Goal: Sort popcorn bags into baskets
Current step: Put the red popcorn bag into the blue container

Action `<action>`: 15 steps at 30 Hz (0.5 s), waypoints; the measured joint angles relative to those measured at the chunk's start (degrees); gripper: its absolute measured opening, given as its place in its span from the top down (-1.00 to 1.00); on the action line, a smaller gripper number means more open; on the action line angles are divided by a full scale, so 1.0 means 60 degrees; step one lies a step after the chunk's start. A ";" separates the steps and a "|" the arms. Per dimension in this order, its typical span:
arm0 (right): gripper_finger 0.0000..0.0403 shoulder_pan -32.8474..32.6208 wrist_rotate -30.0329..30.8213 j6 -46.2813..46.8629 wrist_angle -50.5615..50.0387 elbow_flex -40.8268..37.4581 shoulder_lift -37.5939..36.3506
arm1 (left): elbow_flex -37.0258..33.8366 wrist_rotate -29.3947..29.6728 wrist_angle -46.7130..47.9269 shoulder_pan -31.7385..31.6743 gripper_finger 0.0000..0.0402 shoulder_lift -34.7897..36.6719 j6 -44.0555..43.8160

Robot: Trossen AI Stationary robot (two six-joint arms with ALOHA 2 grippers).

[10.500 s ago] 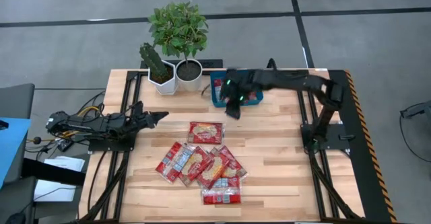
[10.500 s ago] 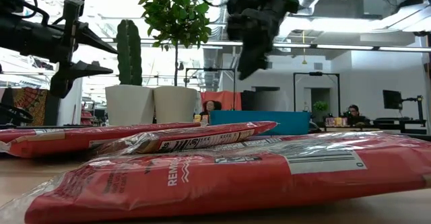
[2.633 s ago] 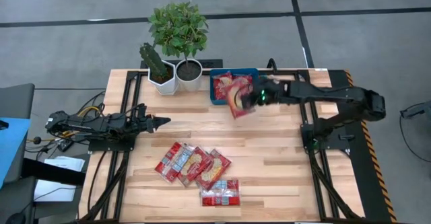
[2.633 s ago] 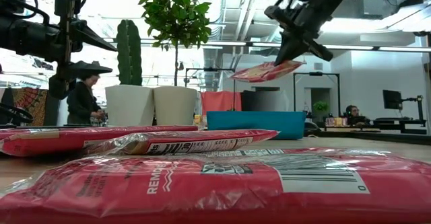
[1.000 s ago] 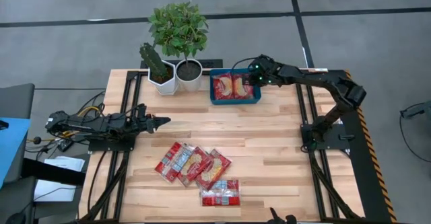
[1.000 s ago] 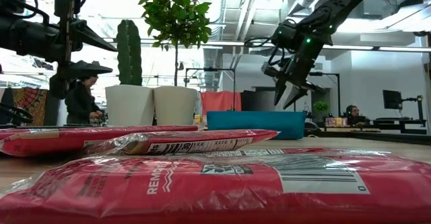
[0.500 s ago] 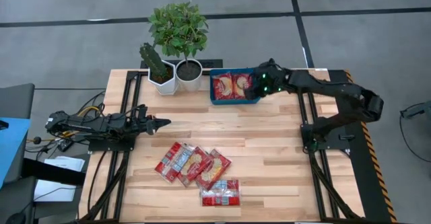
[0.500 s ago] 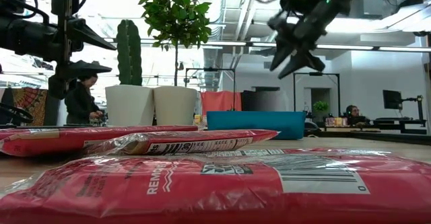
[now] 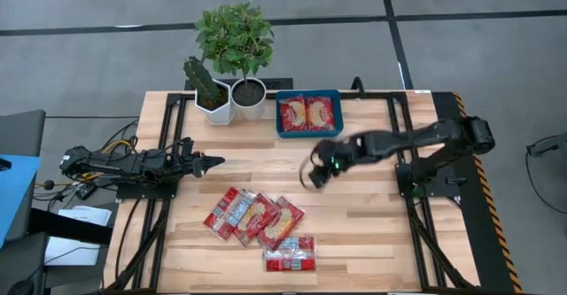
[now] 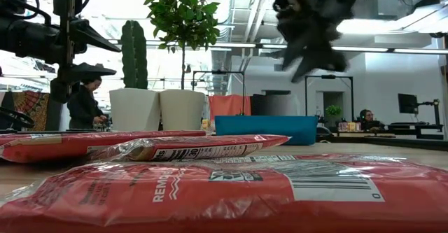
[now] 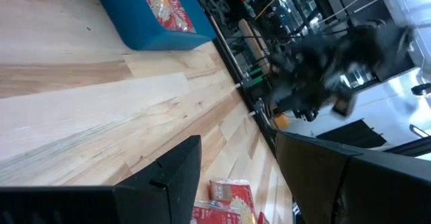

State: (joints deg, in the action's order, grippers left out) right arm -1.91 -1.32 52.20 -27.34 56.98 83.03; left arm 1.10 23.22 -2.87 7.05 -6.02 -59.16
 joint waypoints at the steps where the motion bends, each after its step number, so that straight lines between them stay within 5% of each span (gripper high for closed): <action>1: 0.14 -0.0277 0.0043 0.0314 0.0308 0.0017 0.0238 | 0.0000 -0.0005 0.0000 -0.0001 0.09 0.0000 0.0043; 15: -0.22 -0.1846 -0.0252 0.2604 0.2637 0.0025 0.2893 | -0.0004 -0.0654 -0.0052 0.0007 0.09 -0.0680 0.0162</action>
State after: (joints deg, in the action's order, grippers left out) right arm -12.98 -2.83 67.83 -11.52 57.13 100.39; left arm 1.08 19.30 -3.18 7.09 -10.10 -58.19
